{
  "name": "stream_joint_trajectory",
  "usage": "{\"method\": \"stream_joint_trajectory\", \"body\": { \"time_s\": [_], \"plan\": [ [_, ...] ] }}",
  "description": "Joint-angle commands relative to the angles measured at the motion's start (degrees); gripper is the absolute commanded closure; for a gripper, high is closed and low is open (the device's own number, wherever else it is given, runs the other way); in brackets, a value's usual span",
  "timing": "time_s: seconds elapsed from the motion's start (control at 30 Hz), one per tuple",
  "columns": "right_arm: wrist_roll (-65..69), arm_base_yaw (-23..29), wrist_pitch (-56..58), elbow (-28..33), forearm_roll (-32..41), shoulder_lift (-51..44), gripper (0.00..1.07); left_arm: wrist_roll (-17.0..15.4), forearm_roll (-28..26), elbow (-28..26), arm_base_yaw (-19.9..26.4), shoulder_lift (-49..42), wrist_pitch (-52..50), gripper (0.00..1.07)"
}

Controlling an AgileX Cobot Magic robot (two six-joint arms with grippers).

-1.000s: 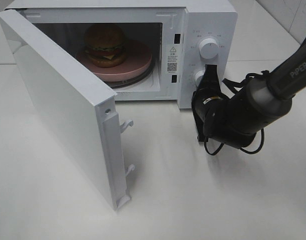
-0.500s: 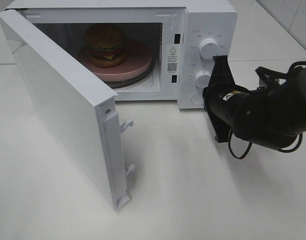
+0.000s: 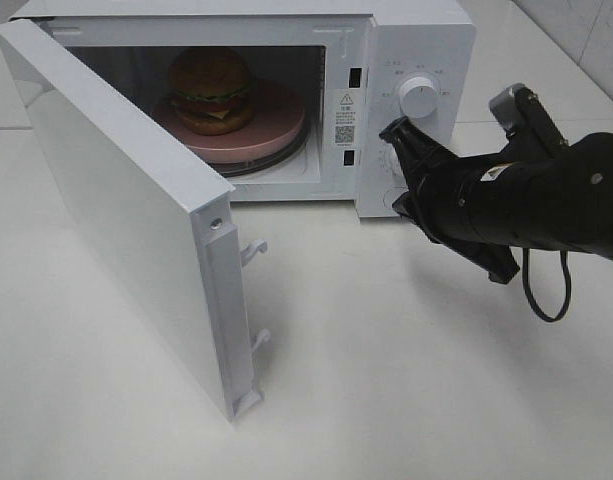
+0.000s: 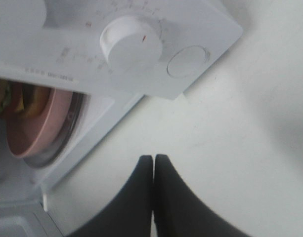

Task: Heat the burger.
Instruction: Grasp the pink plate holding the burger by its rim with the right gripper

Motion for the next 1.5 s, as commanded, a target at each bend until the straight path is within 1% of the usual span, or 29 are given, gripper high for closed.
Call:
{"method": "stream_joint_trajectory", "body": {
  "time_s": [0.03, 0.17, 0.23, 0.33, 0.4, 0.47, 0.5, 0.53, 0.6, 0.63, 0.67, 0.73, 0.77, 0.83, 0.87, 0.9, 0.93, 1.0, 1.03, 1.1, 1.13, 1.17, 1.23, 1.27, 1.3, 1.37, 1.4, 1.43, 1.5],
  "plan": [
    [-8.31, -1.15, 6.82, 0.00, -0.57, -2.46, 1.07, 0.06, -0.23, 0.23, 0.17, -0.29, -0.69, 0.08],
    [-13.06, -2.69, 11.69, 0.00, -0.74, -3.95, 1.07, 0.06, -0.23, 0.23, 0.17, -0.29, -0.69, 0.08],
    [-20.11, -4.47, 17.76, 0.00, -0.86, -5.79, 1.07, 0.06, -0.23, 0.23, 0.17, -0.29, -0.69, 0.08],
    [-21.94, -4.98, 19.37, 0.00, -0.97, -6.19, 1.07, 0.06, -0.23, 0.23, 0.17, -0.29, -0.69, 0.08],
    [-26.24, -6.65, 27.39, -1.26, -5.04, -6.93, 1.07, 0.06, -0.23, 0.23, 0.17, -0.29, -0.69, 0.08],
    [-26.70, -6.99, 29.97, -1.78, -6.47, -6.93, 1.07, 0.06, -0.23, 0.23, 0.17, -0.29, -0.69, 0.08],
    [-27.50, -6.99, 34.84, -3.67, -10.31, -6.93, 1.07, 0.06, -0.23, 0.23, 0.17, -0.29, -0.69, 0.08],
    [-27.50, -6.99, 34.84, -3.67, -10.31, -6.93, 1.07, 0.06, -0.23, 0.23, 0.17, -0.29, -0.69, 0.08],
    [-28.42, -6.99, 41.20, -7.10, -16.16, -6.93, 1.07, 0.06, -0.23, 0.23, 0.17, -0.29, -0.69, 0.08],
    [-28.42, -6.99, 41.20, -7.10, -16.16, -6.93, 1.07, 0.06, -0.23, 0.23, 0.17, -0.29, -0.69, 0.08],
    [-29.62, -6.99, 45.03, -9.22, -20.00, -6.93, 1.07, 0.06, -0.23, 0.23, 0.17, -0.29, -0.69, 0.08],
    [-29.97, -6.99, 46.75, -10.14, -21.77, -6.93, 1.07, 0.06, -0.23, 0.23, 0.17, -0.29, -0.69, 0.08],
    [-31.51, -6.99, 51.51, -12.43, -26.07, -6.93, 1.06, 0.06, -0.23, 0.23, 0.17, -0.29, -0.69, 0.08],
    [-32.89, -6.99, 53.11, -13.29, -27.85, -6.93, 1.06, 0.06, -0.23, 0.23, 0.17, -0.29, -0.69, 0.08],
    [-37.70, -6.99, 56.26, -15.13, -30.37, -6.93, 1.06, 0.06, -0.23, 0.23, 0.17, -0.29, -0.69, 0.08],
    [-37.70, -6.99, 56.26, -15.13, -30.37, -6.93, 1.06, 0.06, -0.23, 0.23, 0.17, -0.29, -0.69, 0.08],
    [-43.72, -6.99, 58.56, -16.62, -31.68, -6.93, 1.06, 0.06, -0.23, 0.23, 0.17, -0.29, -0.69, 0.08],
    [-46.87, -6.99, 59.53, -17.13, -32.03, -6.93, 1.06, 0.06, -0.23, 0.23, 0.17, -0.29, -0.69, 0.08],
    [-55.00, -6.99, 60.79, -18.16, -32.14, -6.93, 1.06, 0.06, -0.23, 0.23, 0.17, -0.29, -0.69, 0.08],
    [-58.04, -6.99, 61.31, -18.56, -32.14, -6.93, 1.06, 0.06, -0.23, 0.23, 0.17, -0.29, -0.69, 0.08],
    [-65.95, -6.99, 61.65, -19.19, -32.14, -6.93, 1.06, 0.06, -0.23, 0.23, 0.17, -0.29, -0.69, 0.08],
    [-65.95, -6.99, 61.65, -19.19, -32.14, -6.93, 1.06, 0.06, -0.23, 0.23, 0.17, -0.29, -0.69, 0.08],
    [-77.29, -6.99, 61.82, -19.54, -32.37, -6.93, 1.06, 0.06, -0.23, 0.23, 0.17, -0.29, -0.69, 0.08],
    [-77.29, -6.99, 61.82, -19.54, -32.37, -6.93, 1.06, 0.06, -0.23, 0.23, 0.17, -0.29, -0.69, 0.08],
    [-84.28, -6.99, 61.76, -19.54, -33.17, -6.93, 1.05, 0.06, -0.23, 0.23, 0.17, -0.29, -0.69, 0.08],
    [-87.72, -6.99, 61.88, -19.54, -33.63, -6.93, 1.05, 0.06, -0.23, 0.23, 0.17, -0.29, -0.69, 0.08],
    [-94.19, -6.99, 61.94, -19.54, -34.26, -6.93, 1.04, 0.06, -0.23, 0.23, 0.17, -0.29, -0.69, 0.08],
    [-94.19, -6.99, 61.94, -19.54, -34.26, -6.93, 1.04, 0.06, -0.23, 0.23, 0.17, -0.29, -0.69, 0.08],
    [-102.27, -6.99, 61.94, -19.54, -35.81, -6.93, 1.03, 0.06, -0.23, 0.23, 0.17, -0.29, -0.69, 0.08]
  ]
}}
